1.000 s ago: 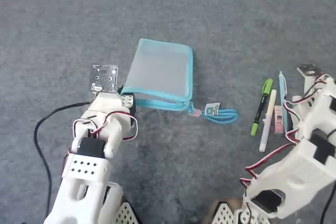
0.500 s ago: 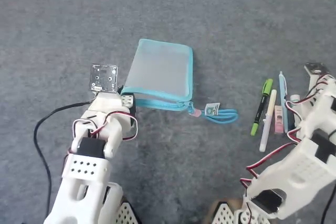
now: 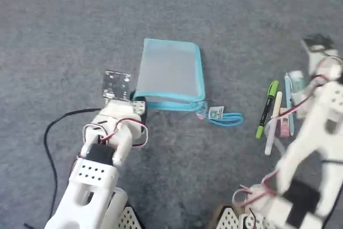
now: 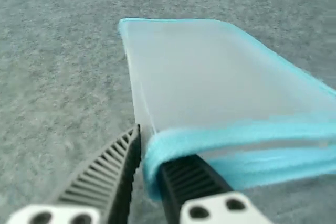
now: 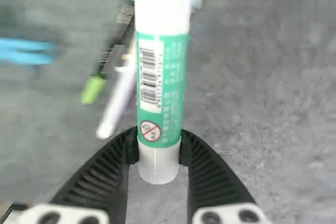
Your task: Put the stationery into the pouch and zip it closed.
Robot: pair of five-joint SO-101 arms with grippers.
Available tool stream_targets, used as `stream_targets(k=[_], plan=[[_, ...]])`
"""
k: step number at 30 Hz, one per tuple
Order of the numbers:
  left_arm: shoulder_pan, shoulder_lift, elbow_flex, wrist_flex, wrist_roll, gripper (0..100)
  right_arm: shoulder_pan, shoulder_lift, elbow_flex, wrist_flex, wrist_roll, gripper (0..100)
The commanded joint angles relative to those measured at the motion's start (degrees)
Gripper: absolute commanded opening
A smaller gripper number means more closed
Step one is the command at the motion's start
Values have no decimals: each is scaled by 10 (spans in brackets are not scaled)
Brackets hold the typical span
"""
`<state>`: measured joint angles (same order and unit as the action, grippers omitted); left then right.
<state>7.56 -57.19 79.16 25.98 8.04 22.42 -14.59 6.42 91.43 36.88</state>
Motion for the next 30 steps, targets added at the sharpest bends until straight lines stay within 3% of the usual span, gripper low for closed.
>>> stream_targets(k=[1,5,11,16,30], plan=[[27,1,-9,-27,3,12,-122,-120,-27,72,-4,6],[32,1,-10,-28,3,12,-284,-173,-19,114,-15,6],[33,1,-22,-28,3,12,-444,-127,20,105,-69,6],[33,1,-25,-28,4,12,-479,-42,4,79,-119,6],[33,1,-31,-28,4,12,-556,45,-24,94,-118,6]])
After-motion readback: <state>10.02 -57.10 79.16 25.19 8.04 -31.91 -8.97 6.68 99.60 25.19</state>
